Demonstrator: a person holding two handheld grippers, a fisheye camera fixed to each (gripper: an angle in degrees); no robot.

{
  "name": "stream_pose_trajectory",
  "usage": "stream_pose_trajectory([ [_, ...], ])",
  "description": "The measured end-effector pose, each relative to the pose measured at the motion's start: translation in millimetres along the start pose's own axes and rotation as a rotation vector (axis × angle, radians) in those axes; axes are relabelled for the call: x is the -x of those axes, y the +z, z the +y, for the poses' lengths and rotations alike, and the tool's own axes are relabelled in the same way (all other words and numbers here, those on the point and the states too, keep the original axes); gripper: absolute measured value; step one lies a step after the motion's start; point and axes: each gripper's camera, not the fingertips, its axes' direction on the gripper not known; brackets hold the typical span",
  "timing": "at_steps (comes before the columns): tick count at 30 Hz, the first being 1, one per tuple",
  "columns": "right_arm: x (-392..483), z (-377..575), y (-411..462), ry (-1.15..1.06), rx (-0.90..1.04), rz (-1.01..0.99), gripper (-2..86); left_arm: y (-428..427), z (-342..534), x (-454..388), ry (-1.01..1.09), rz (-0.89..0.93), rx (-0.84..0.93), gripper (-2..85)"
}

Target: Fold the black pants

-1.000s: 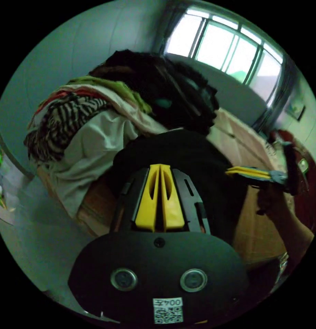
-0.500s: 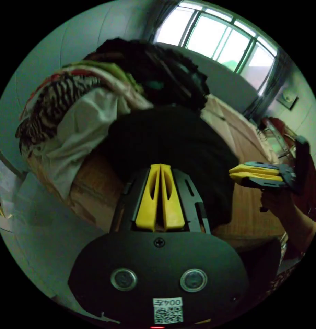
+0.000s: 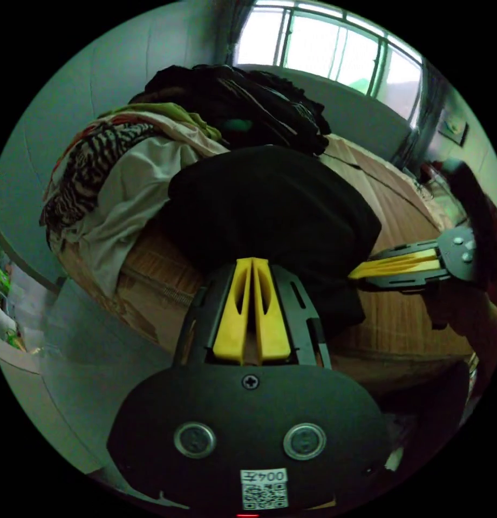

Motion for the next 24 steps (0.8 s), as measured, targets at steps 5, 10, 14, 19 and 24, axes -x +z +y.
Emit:
stream_pose_trajectory([
  [5, -18.1, 72.0, -19.1, 0.079, -0.076, -0.021, -0.7, -1.2, -18.8, -0.3, 0.005, 0.005, -0.008, 0.4],
  [10, -53.6, 176.9, -11.7, 0.262, -0.060, -0.023, -0.7, -8.3, -44.8, 6.6, -0.090, 0.039, 0.015, 0.6],
  [14, -74.5, 262.2, -9.4, 0.362, -0.062, -0.066, -0.7, -38.4, -81.0, 26.7, -0.228, 0.153, -0.117, 1.3],
  [19, -97.0, 331.7, -8.5, 0.412, -0.079, -0.143, -0.7, -60.0, -184.0, 84.2, -0.408, 0.234, -0.223, 3.6],
  [24, -121.8, 387.1, -2.2, 0.455, -0.123, -0.221, -0.7, -49.3, -266.9, 103.0, -0.393, 0.136, -0.161, 8.0],
])
